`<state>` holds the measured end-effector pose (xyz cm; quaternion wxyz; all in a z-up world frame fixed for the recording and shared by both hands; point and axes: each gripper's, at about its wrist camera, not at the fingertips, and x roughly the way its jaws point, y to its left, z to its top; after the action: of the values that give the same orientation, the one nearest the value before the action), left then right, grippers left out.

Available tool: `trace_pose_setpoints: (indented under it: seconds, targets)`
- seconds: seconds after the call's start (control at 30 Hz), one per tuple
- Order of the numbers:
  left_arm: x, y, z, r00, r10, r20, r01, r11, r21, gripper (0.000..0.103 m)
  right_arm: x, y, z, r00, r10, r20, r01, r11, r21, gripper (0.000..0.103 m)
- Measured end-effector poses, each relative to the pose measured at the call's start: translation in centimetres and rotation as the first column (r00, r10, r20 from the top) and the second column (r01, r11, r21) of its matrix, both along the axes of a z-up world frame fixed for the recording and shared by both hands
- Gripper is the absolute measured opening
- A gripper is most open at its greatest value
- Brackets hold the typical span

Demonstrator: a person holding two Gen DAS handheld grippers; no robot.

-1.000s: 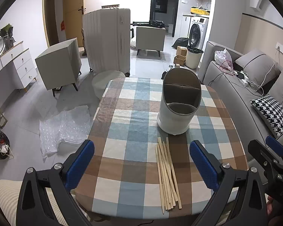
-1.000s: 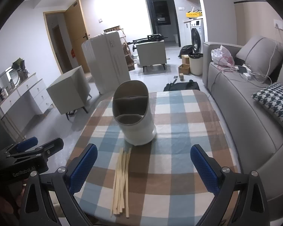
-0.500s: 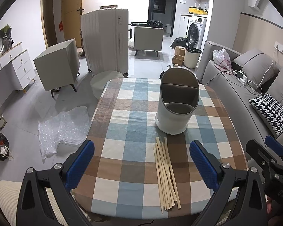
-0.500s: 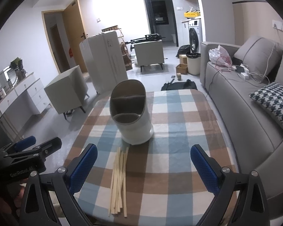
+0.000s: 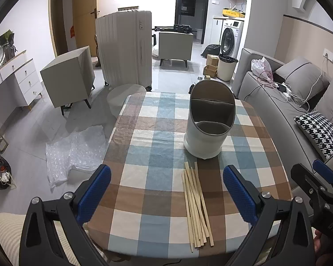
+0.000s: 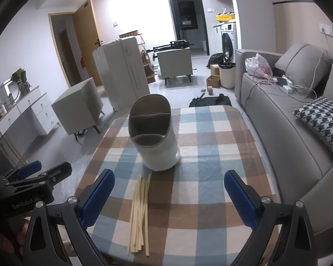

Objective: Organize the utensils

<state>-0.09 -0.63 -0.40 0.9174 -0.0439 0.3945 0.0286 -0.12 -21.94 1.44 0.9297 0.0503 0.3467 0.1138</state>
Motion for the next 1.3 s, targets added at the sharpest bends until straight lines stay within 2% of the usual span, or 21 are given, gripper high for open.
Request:
trace_pose_setpoints:
  seconds: [0.3,0.9,1.0,1.1,1.3]
  targets:
    - [-0.2,0.0,0.3,1.000,0.017,0.014,-0.017,1.000,0.014,0.099,0.1,-0.1,-0.1,1.000,-0.001,-0.002,0.001,1.000,-0.001,0.100]
    - [0.2,0.2,-0.1,1.000,-0.001,-0.007,0.001,1.000,-0.021,0.099,0.2,-0.2,-0.4,1.000,-0.002,-0.003,0.002,1.000,0.004,0.099]
    - [0.9,0.9,-0.9,1.000,0.003,-0.029,-0.004,0.999,-0.042,0.099,0.7,0.2,-0.9,0.999,0.018,-0.028,-0.018,1.000,0.010,0.099]
    - [2.0,1.8,-1.8,0.998,0.007,-0.070,-0.012,0.997,-0.070,0.099,1.9,0.9,-2.0,0.996,0.042,-0.074,-0.041,0.999,0.009,0.092]
    - [4.4,4.0,-3.7,0.987,0.052,-0.151,-0.069,0.991,-0.114,0.099,5.9,2.6,-6.2,0.964,0.088,-0.251,-0.083,0.996,0.029,0.073]
